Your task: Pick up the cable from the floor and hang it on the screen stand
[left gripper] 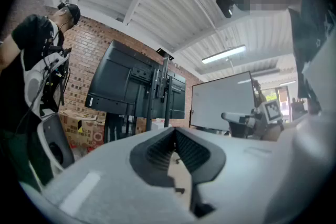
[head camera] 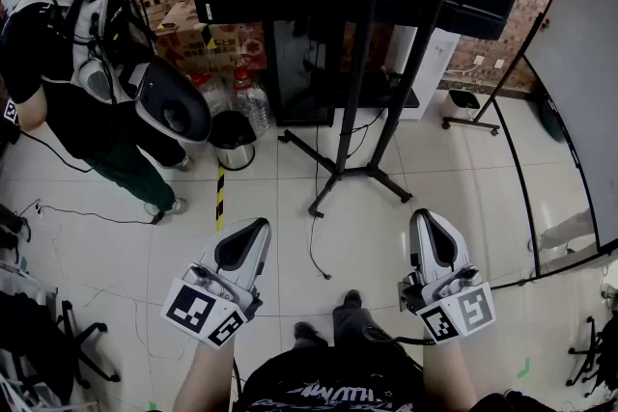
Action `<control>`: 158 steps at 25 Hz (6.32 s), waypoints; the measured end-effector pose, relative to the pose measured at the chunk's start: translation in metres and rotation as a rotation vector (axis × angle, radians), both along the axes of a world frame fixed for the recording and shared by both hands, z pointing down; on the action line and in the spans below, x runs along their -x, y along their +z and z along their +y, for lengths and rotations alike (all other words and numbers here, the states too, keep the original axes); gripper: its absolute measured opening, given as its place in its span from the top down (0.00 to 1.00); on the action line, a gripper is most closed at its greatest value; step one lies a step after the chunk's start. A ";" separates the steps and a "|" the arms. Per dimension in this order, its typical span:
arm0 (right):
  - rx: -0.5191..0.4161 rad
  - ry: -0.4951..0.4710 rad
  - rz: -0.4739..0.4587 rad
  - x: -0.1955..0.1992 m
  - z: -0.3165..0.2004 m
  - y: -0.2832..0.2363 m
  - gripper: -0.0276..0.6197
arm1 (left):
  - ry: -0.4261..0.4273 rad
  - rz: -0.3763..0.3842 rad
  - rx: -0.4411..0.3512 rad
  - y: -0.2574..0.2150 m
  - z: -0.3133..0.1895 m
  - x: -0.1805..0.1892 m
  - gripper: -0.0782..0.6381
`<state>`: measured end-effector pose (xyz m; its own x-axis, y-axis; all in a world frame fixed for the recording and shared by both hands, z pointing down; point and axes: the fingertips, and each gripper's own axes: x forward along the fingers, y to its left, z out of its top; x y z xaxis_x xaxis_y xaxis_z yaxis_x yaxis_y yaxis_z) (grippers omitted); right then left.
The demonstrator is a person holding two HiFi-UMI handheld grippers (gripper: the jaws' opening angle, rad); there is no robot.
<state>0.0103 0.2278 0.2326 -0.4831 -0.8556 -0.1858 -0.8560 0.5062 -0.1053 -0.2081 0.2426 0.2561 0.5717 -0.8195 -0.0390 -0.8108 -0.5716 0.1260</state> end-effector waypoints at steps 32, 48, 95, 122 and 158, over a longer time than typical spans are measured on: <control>0.693 -0.120 0.235 0.025 -0.274 0.440 0.92 | -0.213 -0.141 0.168 0.195 -0.276 -0.012 0.89; 1.061 -0.079 0.283 0.098 -0.266 0.753 0.87 | -0.033 -0.072 0.430 0.506 -0.295 0.024 0.89; 0.938 -0.200 0.341 0.137 -0.279 0.766 0.94 | -0.031 -0.062 0.575 0.606 -0.272 0.039 0.89; 0.300 -0.255 0.665 0.038 -0.324 0.294 0.94 | 0.123 -0.031 0.166 0.199 -0.332 -0.098 0.89; -0.322 -0.062 0.549 -0.086 -0.351 -0.133 0.94 | 0.321 -0.074 -0.130 -0.099 -0.335 -0.204 0.89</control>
